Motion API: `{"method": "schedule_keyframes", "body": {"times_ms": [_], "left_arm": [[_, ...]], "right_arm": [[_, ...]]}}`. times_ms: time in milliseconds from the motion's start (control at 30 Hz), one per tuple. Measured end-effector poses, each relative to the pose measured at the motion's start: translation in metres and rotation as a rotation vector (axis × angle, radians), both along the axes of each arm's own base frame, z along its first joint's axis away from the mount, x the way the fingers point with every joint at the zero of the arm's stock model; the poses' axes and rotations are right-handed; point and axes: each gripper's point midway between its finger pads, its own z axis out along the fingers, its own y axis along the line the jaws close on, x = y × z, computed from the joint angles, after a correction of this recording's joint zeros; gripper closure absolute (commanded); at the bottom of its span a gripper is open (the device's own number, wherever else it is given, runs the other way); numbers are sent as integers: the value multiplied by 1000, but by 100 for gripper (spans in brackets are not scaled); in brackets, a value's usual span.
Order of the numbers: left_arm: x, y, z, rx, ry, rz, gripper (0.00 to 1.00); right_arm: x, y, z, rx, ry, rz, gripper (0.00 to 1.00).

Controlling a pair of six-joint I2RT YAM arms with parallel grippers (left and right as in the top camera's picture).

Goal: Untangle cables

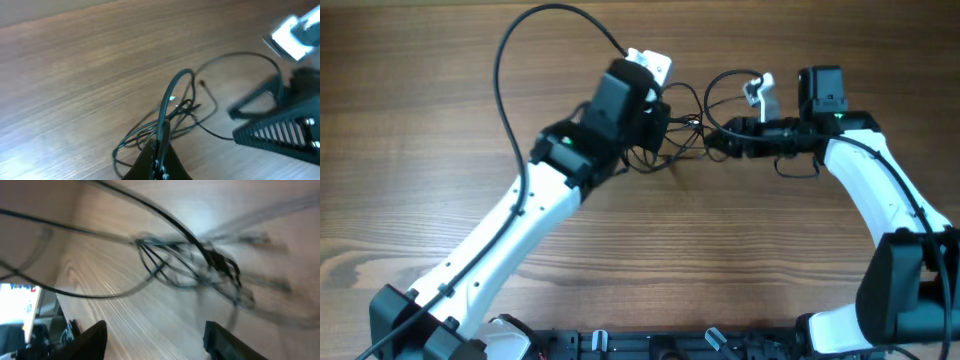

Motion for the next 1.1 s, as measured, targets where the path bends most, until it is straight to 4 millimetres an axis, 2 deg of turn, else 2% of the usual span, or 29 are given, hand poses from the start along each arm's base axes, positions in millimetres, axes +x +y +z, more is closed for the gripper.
{"method": "schedule_keyframes", "body": {"times_ms": [67,133,233,300,367,433,500,533,600,633,667,700,733,767,800,833,900,1000,1100], "left_arm": [[3,6,1,-65,39,-29,96],[8,19,0,-104,77,-20,96],[11,38,-6,-114,121,17,96],[11,41,-8,-113,129,22,96],[9,42,-9,-109,139,24,96],[7,43,-12,-104,151,26,96],[3,45,-16,-93,174,27,96],[-1,47,-20,-79,193,23,96],[-11,46,-26,-44,215,-34,96],[-14,44,-27,-38,218,-65,96],[-17,42,-28,-34,222,-98,96],[-23,36,-28,-36,222,-163,96],[-27,33,-27,-44,222,-199,96],[-34,29,-27,-60,241,-236,96],[-39,27,-29,-67,261,-255,96],[-49,26,-32,-70,303,-272,96],[-64,20,-39,-83,378,-281,96],[-84,6,-67,-96,511,-259,96],[-107,3,-114,-27,674,-168,96]], "right_arm": [[5,6,20,52,-80,22,27],[8,8,25,77,-83,16,17],[1,-10,-3,-54,52,-84,9],[-4,-28,-23,-182,135,-166,2],[-6,-64,-48,-382,219,-322,0],[-1,-100,-59,-547,240,-493,0],[11,-100,-54,-530,190,-507,0],[22,-88,-46,-465,128,-462,1],[29,-65,-33,-350,68,-368,9],[31,-59,-29,-320,47,-344,21],[32,-56,-26,-302,36,-332,41],[33,-51,-22,-278,11,-305,51],[32,-49,-21,-263,13,-294,41],[30,-46,-20,-248,26,-291,41],[28,-45,-20,-239,40,-290,46],[27,-44,-21,-226,68,-306,57],[24,-43,-21,-197,119,-338,71],[19,-41,-22,-172,180,-361,73],[10,-41,-27,-176,236,-363,73]]}}
